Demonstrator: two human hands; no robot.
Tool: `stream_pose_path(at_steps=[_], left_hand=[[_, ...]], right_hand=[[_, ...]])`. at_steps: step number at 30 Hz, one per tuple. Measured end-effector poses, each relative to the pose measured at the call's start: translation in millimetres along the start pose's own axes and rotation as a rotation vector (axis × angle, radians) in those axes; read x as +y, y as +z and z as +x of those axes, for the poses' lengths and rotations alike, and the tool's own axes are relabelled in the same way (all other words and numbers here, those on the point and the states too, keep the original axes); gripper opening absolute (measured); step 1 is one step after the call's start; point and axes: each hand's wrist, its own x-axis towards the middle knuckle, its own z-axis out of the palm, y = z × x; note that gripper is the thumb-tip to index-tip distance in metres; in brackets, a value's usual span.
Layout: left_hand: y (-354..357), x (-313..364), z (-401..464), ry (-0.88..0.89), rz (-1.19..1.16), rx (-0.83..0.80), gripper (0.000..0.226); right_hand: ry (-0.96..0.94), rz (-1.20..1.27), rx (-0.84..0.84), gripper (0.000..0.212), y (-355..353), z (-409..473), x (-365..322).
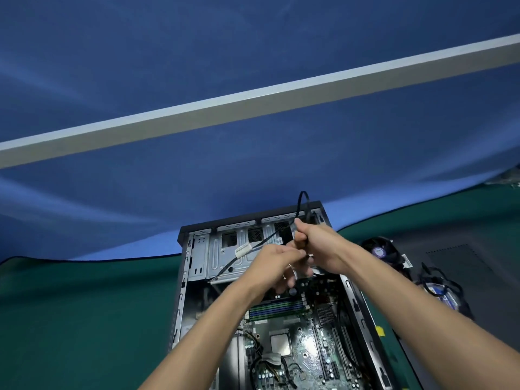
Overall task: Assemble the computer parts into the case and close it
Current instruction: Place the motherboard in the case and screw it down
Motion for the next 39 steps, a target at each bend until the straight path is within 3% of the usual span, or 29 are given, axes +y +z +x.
stream_pose_path(at_steps=[5, 8, 11, 15, 20, 23, 25, 27, 29, 31, 34, 37, 39], left_hand=[[7.3, -3.5, 4.1, -0.013, -0.003, -0.004, 0.027], [7.4, -10.1, 7.4, -0.036, 0.038, -0.036, 0.025], [7.0, -22.9, 12.8, -0.043, 0.211, -0.081, 0.024], [6.7, -43.1, 18.6, -0.042, 0.429, -0.083, 0.018], [1.1, -63.7, 35.9, -0.057, 0.509, -0.027, 0.020], [8.6, -81.6, 40.9, -0.023, 0.568, -0.002, 0.030], [18.2, -96.0, 43.8, 0.031, 0.652, -0.028, 0.007], [28.1, -108.3, 43.3, -0.019, 0.854, -0.084, 0.030], [33.8, -120.2, 43.1, -0.117, 0.922, -0.121, 0.034], [38.0, -130.1, 42.7, -0.171, 0.894, -0.155, 0.028], [38.5, -148.3, 43.7, -0.218, 0.789, -0.119, 0.022], [35.7, -154.8, 45.2, -0.213, 0.522, 0.017, 0.011], [34.4, -153.9, 47.3, -0.208, 0.369, 0.080, 0.013]], right_hand=[[-0.077, -0.282, -0.031, 0.051, -2.6, -3.4, 5.5], [-0.224, -0.422, 0.077, 0.034, -6.3, -2.0, 9.8], [-0.368, -0.366, 0.225, 0.019, -13.7, 3.7, 8.4], [-0.425, -0.348, 0.231, 0.001, -12.4, 7.0, 4.6], [-0.558, -0.815, 0.240, 0.039, 5.4, 2.5, 12.9], [-0.661, -1.120, 0.156, 0.033, 6.5, -8.2, 15.4], [-0.774, -1.280, 0.035, 0.025, 10.7, -17.4, 24.8], [-0.810, -1.380, -0.070, 0.030, 18.2, -23.4, 36.2], [-0.760, -1.291, -0.080, 0.028, 24.4, -20.2, 44.4], [-0.637, -0.990, -0.012, 0.013, 29.2, -14.0, 47.3], [-0.571, -0.721, 0.095, 0.021, 28.1, -8.7, 48.3], [-0.751, -0.997, 0.081, 0.025, 16.4, -7.9, 48.0], [-0.717, -1.315, -0.028, 0.028, 7.0, -7.3, 50.8]])
